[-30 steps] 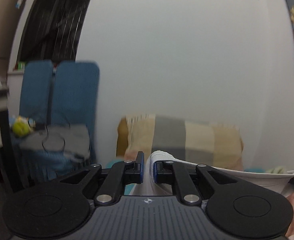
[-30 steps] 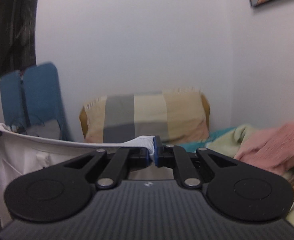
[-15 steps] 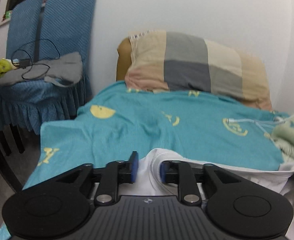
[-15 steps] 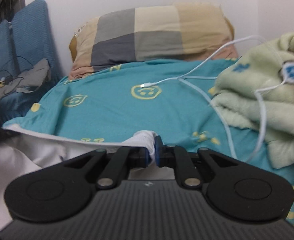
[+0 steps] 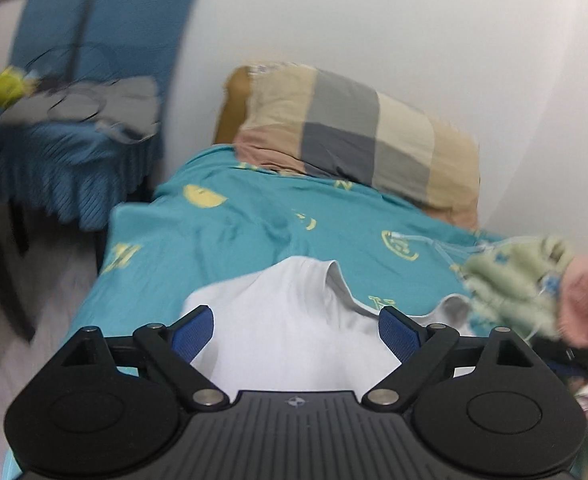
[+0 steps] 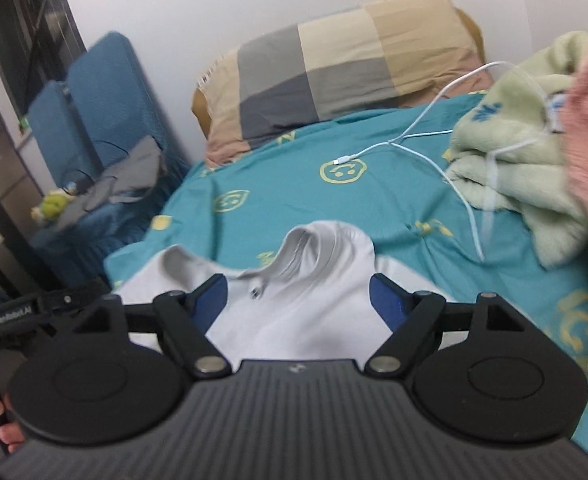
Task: Fold clothes
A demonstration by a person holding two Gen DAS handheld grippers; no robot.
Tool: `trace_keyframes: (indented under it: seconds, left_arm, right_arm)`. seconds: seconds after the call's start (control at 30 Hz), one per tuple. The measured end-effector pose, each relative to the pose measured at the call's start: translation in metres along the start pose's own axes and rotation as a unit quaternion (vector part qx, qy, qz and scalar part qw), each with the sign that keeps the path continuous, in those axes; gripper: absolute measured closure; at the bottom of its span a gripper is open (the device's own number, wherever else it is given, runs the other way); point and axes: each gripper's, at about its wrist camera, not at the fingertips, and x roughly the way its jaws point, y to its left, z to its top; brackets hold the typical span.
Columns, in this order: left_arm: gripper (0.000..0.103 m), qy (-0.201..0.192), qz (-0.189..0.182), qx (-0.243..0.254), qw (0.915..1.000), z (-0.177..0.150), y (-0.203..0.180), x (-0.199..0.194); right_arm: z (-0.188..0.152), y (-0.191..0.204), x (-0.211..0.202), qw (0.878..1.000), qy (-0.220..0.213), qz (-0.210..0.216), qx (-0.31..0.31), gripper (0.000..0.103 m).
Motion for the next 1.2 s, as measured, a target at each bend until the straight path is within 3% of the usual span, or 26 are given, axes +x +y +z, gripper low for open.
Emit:
trace_keyframes:
  seconds: [0.2,0.33,0.4,0.47,0.5,0.6,0.7,1.0,1.07,1.17,1.2]
  left_arm:
    - [0.016,-0.016,-0.003,-0.093,0.9956,-0.025,0.04,-0.094]
    - [0.016,-0.037,-0.008,-0.121,0.9919,-0.046,0.05,-0.149]
    - [0.016,-0.041,-0.014,-0.147,0.9883,-0.061,0.058,-0.17]
    - [0.021,-0.039,-0.02,-0.176,0.9834,-0.074,0.068,-0.179]
    - [0.024,-0.036,-0.02,-0.187,0.9815,-0.08,0.073,-0.179]
    - [0.032,-0.022,-0.013,-0.199,0.9798,-0.09,0.082,-0.168]
    - [0.033,-0.012,0.003,-0.193,0.9811,-0.092,0.084,-0.144]
    - [0.035,0.005,0.041,-0.16,0.9863,-0.071,0.079,-0.023]
    - [0.039,0.009,0.046,-0.15,0.9876,-0.066,0.076,-0.001]
    - [0.066,0.016,0.063,-0.101,0.9928,-0.06,0.059,0.019]
    - [0.087,0.014,0.074,-0.074,0.9944,-0.058,0.05,0.022]
  right_arm:
    - [-0.038,0.017,-0.114,0.999,-0.03,0.005,0.031,0.025]
    - [-0.061,0.021,-0.167,0.997,-0.03,-0.003,0.067,0.035]
    - [-0.073,0.022,-0.19,0.996,-0.036,0.002,0.08,0.047]
    - [-0.081,0.025,-0.207,0.996,-0.042,-0.001,0.078,0.076]
    - [-0.084,0.027,-0.214,0.996,-0.045,-0.004,0.075,0.082]
    - [-0.094,0.027,-0.227,0.996,-0.051,-0.007,0.074,0.085]
    - [-0.1,0.026,-0.223,0.996,-0.043,-0.004,0.081,0.085]
    - [-0.091,0.027,-0.19,0.997,-0.047,0.015,0.062,0.084]
    - [-0.09,0.026,-0.183,0.997,-0.047,0.014,0.054,0.084]
    - [-0.09,0.02,-0.174,0.997,-0.038,0.013,0.058,0.084]
    - [-0.09,0.017,-0.172,0.997,-0.036,0.013,0.064,0.084]
